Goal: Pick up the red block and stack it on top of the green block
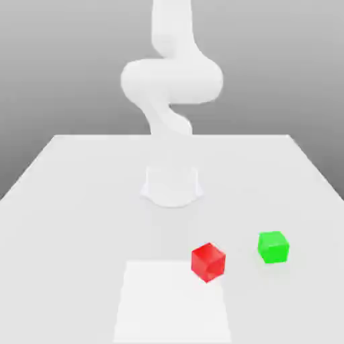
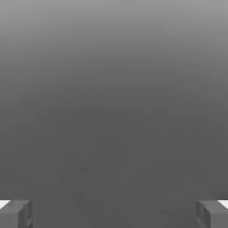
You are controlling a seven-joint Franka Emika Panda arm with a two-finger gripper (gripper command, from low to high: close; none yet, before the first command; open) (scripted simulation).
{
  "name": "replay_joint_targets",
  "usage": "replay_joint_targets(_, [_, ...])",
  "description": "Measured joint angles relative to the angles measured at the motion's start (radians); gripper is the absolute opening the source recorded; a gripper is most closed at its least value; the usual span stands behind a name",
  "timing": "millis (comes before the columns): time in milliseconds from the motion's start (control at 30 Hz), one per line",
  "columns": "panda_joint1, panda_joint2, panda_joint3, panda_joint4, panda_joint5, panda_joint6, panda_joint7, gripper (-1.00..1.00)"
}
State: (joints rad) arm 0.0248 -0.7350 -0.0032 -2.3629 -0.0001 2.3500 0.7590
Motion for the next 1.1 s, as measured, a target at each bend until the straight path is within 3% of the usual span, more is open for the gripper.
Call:
replay_joint_targets(567, [0.186, 0.602, -0.002, -0.512, 0.002, 0.445, -0.359, 0.00])
replay_joint_targets(800, [0.196, 0.902, 0.003, -0.511, -0.001, 0.691, -0.384, 0.00])
replay_joint_targets(833, [0.196, 0.923, 0.003, -0.509, -0.001, 0.710, -0.384, -1.00])
replay_joint_targets(1100, [0.194, 0.896, 0.005, -0.512, -0.005, 0.686, -0.381, -1.00])
